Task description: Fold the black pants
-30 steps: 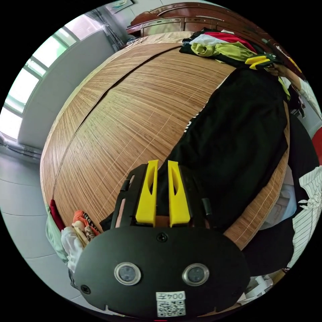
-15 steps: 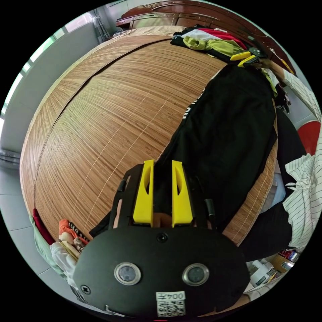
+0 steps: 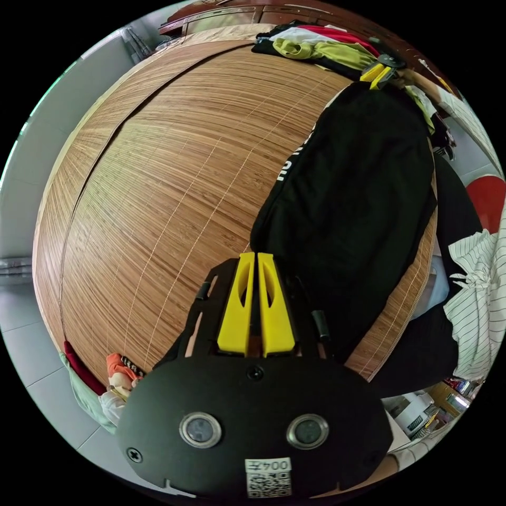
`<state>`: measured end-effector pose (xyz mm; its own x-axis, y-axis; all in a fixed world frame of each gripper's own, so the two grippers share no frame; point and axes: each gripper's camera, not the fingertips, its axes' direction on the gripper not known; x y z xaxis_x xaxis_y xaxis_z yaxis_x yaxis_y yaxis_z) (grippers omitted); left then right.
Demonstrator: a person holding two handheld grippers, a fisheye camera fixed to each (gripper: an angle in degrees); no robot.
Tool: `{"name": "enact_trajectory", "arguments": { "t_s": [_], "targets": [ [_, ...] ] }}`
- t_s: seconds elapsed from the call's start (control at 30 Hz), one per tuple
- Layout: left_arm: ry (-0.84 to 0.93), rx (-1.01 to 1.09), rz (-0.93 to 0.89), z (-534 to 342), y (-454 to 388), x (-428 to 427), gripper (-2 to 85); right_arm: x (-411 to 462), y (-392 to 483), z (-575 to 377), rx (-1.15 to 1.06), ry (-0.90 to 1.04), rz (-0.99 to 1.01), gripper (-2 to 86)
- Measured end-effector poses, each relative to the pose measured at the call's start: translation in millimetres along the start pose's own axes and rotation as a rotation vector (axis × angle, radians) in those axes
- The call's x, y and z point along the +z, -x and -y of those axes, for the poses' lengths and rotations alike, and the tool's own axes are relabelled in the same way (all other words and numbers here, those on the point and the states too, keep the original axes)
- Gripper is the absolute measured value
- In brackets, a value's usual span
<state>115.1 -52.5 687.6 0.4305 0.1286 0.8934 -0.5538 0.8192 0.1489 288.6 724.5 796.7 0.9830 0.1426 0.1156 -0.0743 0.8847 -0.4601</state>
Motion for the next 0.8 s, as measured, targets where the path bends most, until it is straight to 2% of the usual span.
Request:
{"name": "enact_trajectory", "arguments": {
  "t_s": [0.2,0.47,0.63,0.8],
  "targets": [
    [-0.027,-0.059,0.148,-15.2,-21.1,-23.6,0.8,-15.3,32.0,-25.0,-0.04,-0.091,-0.125,4.1],
    [-0.281,-0.236,0.289,-90.3,-69.1,-128.7,0.7,-68.8,142.4,-111.9,-0.1,-0.368,-0.401,3.1],
    [-0.495,-0.349,0.379,-191.3,-161.4,-217.3,0.6,-84.5,219.1,-190.5,-0.103,-0.514,-0.495,3.1],
    [-0.629,-0.399,0.365,-280.4,-261.8,-281.3,0.6,-86.5,270.0,-275.0,-0.036,-0.626,-0.492,3.3]
  ]
}}
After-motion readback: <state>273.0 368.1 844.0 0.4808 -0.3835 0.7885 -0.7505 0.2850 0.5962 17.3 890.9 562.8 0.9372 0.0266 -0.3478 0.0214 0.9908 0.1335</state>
